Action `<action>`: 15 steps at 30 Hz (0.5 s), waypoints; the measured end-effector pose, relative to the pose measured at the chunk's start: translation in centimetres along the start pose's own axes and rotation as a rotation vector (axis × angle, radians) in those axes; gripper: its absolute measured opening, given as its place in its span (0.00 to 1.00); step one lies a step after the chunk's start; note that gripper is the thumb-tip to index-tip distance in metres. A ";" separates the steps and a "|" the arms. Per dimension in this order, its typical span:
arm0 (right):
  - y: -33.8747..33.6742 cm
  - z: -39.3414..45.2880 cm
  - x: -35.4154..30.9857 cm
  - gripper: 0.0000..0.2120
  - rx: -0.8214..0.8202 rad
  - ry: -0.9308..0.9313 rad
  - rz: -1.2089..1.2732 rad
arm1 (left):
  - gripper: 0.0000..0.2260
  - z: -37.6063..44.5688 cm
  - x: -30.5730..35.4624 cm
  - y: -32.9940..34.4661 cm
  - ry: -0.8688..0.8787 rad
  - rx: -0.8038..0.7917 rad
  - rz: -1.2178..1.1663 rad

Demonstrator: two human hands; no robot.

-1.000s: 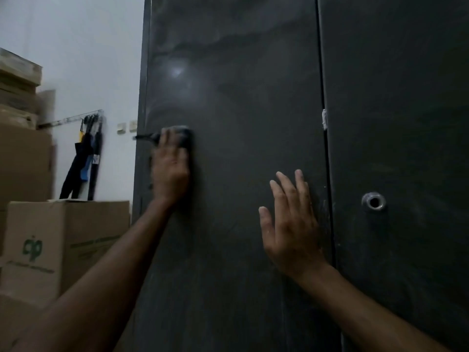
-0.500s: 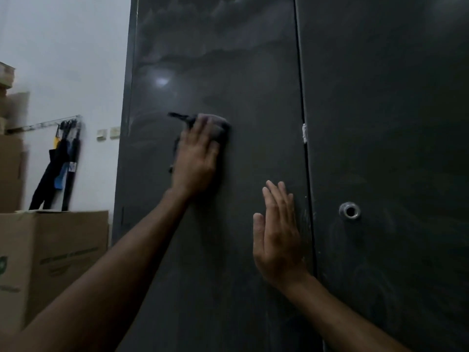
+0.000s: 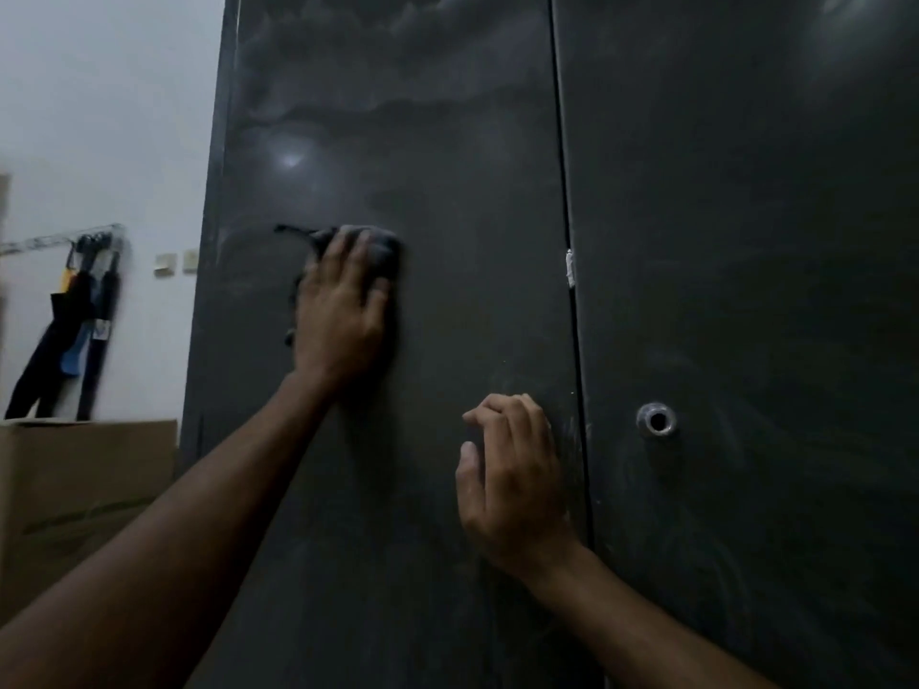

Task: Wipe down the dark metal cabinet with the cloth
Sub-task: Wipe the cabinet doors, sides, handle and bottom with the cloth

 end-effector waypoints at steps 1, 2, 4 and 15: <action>-0.2 0.0 0.1 0.12 -0.006 -0.010 0.012 | 0.26 -0.8 1.6 0.7 0.134 -0.035 0.009; -0.3 0.0 0.1 0.11 -0.010 -0.022 0.020 | 0.25 -2.7 2.7 1.4 0.285 -0.083 0.028; -0.8 -0.1 0.2 0.09 -0.020 -0.071 0.024 | 0.25 -8.2 2.7 1.6 0.509 -0.195 0.049; -4.4 -0.5 2.4 0.15 -0.042 -0.141 -0.030 | 0.28 -2.9 8.0 1.1 0.184 -0.205 -0.187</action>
Point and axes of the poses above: each hand's wrist, its own z-axis towards the middle knuckle, its own y-axis out of the palm, x = y × z, the point moved 1 cm from there along z, towards the middle knuckle, and after that the axes turned 5 degrees about x, right-handed, at the moved point
